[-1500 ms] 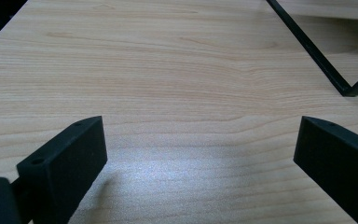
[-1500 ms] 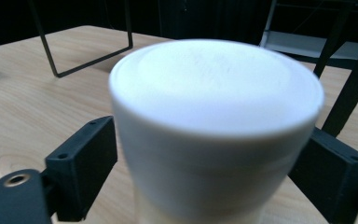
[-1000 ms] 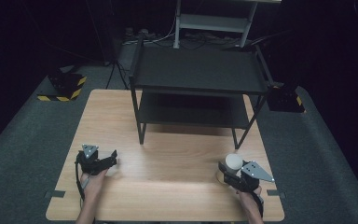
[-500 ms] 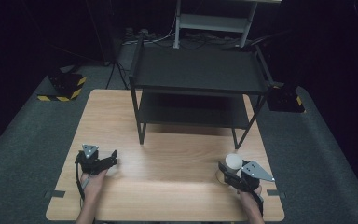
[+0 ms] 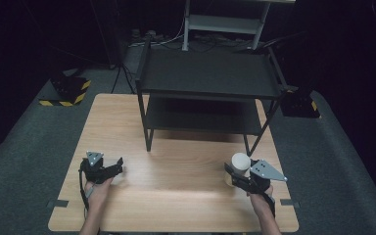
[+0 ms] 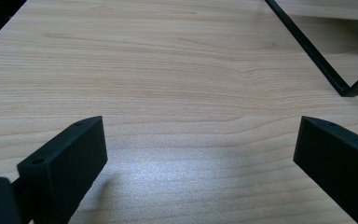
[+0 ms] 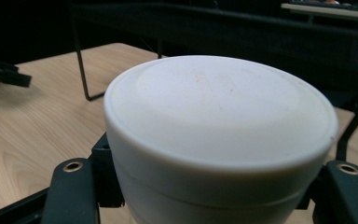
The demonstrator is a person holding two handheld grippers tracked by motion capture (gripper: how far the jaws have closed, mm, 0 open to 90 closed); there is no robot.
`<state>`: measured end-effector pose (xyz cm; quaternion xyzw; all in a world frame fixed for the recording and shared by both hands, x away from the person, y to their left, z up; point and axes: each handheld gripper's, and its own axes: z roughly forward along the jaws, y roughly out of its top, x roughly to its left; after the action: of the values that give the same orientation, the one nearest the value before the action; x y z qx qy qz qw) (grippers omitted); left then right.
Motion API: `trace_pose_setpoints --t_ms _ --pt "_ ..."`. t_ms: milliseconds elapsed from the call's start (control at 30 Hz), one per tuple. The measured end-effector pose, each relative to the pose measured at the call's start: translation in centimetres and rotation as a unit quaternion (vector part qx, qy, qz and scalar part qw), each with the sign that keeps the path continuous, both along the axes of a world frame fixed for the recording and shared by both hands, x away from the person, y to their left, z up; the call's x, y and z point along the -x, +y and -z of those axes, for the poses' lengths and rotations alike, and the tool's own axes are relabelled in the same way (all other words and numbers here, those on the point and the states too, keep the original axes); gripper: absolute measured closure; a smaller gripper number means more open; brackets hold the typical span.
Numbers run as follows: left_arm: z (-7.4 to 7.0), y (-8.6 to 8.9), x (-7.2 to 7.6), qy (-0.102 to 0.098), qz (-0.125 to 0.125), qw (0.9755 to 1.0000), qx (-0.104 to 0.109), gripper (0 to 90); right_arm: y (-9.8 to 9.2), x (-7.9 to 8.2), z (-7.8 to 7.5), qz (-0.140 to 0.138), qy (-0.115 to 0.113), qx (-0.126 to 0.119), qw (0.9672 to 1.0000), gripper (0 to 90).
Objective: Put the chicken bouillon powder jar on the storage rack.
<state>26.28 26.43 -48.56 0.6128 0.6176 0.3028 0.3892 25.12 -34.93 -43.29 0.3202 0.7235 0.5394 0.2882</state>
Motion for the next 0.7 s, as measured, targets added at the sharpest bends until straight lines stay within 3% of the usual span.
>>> trace_pose_setpoints --t_ms 233,300,333,433,500,700 --pt "0.0 0.0 0.0 0.000 0.000 1.0000 0.000 2.9 1.1 -2.3 -3.8 -0.033 -0.017 -0.008 0.9993 33.8" --pt "0.0 0.0 0.0 0.000 0.000 1.0000 0.001 2.9 1.3 -2.5 -4.2 -0.036 -0.018 -0.009 0.9991 33.8" --pt "0.0 0.0 0.0 0.000 0.001 1.0000 0.001 2.9 1.7 -3.3 -5.4 -0.045 -0.021 -0.012 0.9987 33.8" --pt "0.0 0.0 0.0 -0.001 0.000 1.0000 0.001 2.9 2.2 -3.8 -6.4 -0.050 -0.026 -0.010 0.9984 33.8" --pt "0.0 0.0 0.0 -0.001 0.001 1.0000 0.001 2.9 3.2 -5.0 -7.9 -0.058 -0.034 -0.013 0.9976 33.8" --pt "0.1 0.0 0.0 -0.002 0.000 1.0000 0.001 2.9 4.7 -6.9 -9.4 -0.056 -0.039 -0.024 0.9974 33.9"
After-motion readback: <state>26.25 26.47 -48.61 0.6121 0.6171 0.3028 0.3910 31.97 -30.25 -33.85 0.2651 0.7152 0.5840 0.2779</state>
